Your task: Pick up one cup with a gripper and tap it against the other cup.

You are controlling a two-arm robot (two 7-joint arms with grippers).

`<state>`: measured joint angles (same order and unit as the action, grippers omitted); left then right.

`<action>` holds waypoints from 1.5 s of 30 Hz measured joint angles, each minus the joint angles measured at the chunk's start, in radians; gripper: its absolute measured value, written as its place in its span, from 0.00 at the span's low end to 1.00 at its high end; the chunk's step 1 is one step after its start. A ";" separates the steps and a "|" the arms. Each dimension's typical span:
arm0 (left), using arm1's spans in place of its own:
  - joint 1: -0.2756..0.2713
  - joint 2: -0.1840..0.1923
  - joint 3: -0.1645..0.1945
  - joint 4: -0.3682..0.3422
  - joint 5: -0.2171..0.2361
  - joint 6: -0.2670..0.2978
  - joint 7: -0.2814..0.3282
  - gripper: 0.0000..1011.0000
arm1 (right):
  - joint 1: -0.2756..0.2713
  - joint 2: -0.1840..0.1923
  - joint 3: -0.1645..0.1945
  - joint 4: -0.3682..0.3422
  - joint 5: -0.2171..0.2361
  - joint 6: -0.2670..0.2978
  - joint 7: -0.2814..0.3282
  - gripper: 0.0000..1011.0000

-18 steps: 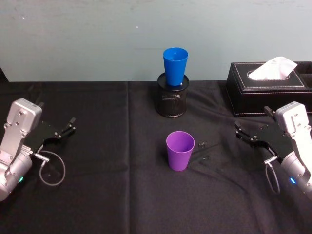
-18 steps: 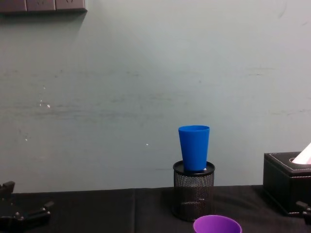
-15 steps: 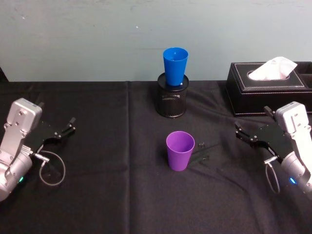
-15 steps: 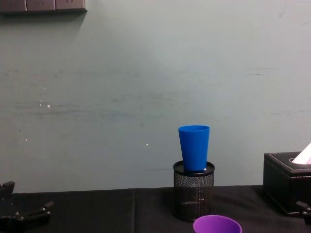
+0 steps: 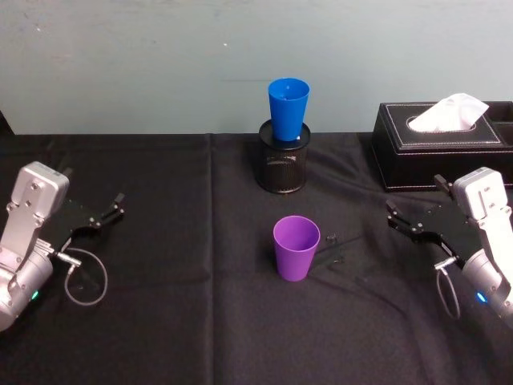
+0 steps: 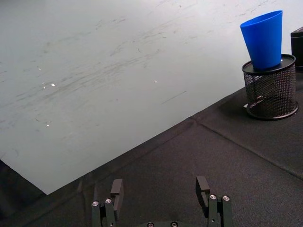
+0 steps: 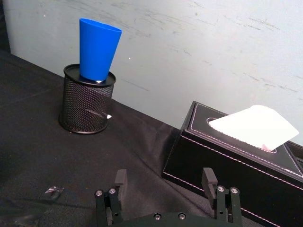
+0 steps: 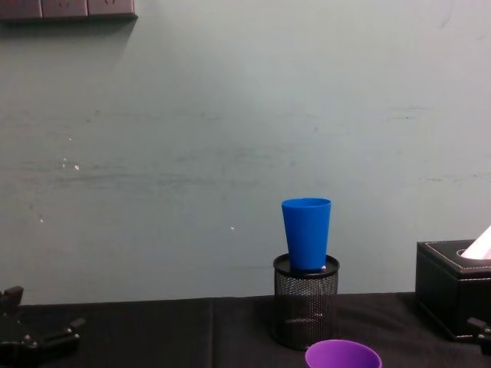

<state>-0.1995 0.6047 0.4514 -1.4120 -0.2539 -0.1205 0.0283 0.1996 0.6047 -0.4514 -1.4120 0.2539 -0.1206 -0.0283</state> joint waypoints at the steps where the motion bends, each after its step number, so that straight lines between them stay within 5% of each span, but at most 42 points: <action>1: 0.000 0.000 0.000 0.000 0.000 0.000 0.000 0.99 | 0.000 0.000 0.000 0.000 0.000 0.000 0.000 0.99; 10: 0.000 0.000 0.000 0.000 0.000 0.000 0.000 0.99 | -0.002 0.000 0.006 0.000 0.002 -0.005 0.004 0.99; 17: 0.000 0.000 0.000 0.000 0.000 0.000 0.000 0.99 | -0.050 0.015 0.049 -0.029 0.068 -0.054 0.086 0.99; 23: 0.000 0.000 0.000 0.000 0.000 0.000 0.000 0.99 | -0.138 0.067 0.045 -0.063 0.173 -0.146 0.306 0.99; 28: 0.000 0.000 0.000 0.000 0.000 0.000 0.000 0.99 | -0.173 0.077 0.020 -0.064 0.189 -0.187 0.408 0.99; 39: 0.000 0.000 0.000 0.000 0.000 0.000 0.000 0.99 | -0.142 0.009 -0.023 -0.034 0.170 -0.213 0.501 0.99; 45: 0.000 0.000 0.000 0.000 0.000 0.000 0.000 0.99 | -0.091 -0.052 -0.031 0.003 0.161 -0.182 0.514 0.99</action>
<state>-0.1996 0.6047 0.4514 -1.4120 -0.2539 -0.1205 0.0283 0.1090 0.5530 -0.4822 -1.4091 0.4145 -0.3030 0.4859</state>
